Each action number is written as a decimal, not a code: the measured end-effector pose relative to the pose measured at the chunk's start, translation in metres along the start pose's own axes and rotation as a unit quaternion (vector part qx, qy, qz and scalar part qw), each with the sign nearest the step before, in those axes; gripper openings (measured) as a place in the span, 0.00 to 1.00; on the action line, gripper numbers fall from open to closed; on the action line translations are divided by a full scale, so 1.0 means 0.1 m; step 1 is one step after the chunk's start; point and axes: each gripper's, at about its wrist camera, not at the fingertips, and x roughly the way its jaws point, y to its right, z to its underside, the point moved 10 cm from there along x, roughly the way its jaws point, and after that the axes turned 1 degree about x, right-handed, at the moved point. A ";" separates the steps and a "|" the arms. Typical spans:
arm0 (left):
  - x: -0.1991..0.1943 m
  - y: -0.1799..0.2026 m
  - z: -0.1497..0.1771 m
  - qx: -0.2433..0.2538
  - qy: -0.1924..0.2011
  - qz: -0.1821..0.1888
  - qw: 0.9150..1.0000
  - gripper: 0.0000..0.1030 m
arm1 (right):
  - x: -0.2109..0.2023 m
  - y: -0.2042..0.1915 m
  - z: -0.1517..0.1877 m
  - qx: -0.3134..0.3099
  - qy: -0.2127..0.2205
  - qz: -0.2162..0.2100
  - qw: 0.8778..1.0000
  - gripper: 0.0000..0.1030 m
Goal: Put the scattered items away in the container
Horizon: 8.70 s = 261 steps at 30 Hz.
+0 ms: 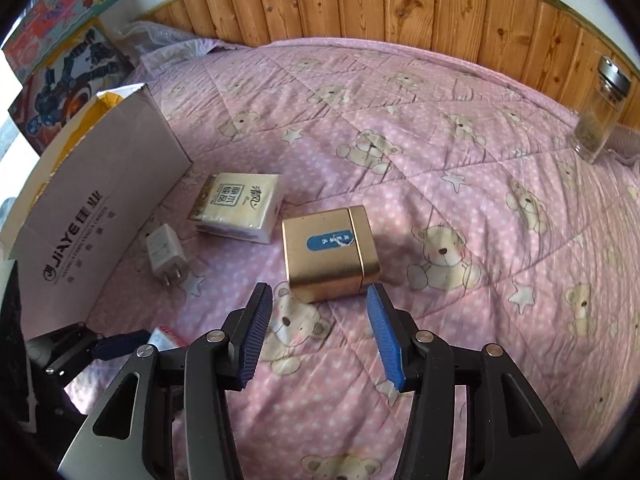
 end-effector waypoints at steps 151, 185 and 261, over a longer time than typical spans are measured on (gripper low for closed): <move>-2.02 -2.45 -0.22 -0.186 0.132 0.019 0.973 0.38 | -0.30 -2.87 -0.89 -0.038 -0.019 -0.082 0.996 0.53; -1.89 -2.44 -0.18 -0.189 0.106 0.024 0.976 0.58 | -0.08 -2.48 -1.16 -0.016 -0.032 -0.057 0.998 0.55; -0.45 -0.47 -0.65 -0.045 0.081 -0.075 0.993 0.68 | 0.39 -0.76 -0.47 0.080 -0.056 -0.134 0.986 0.60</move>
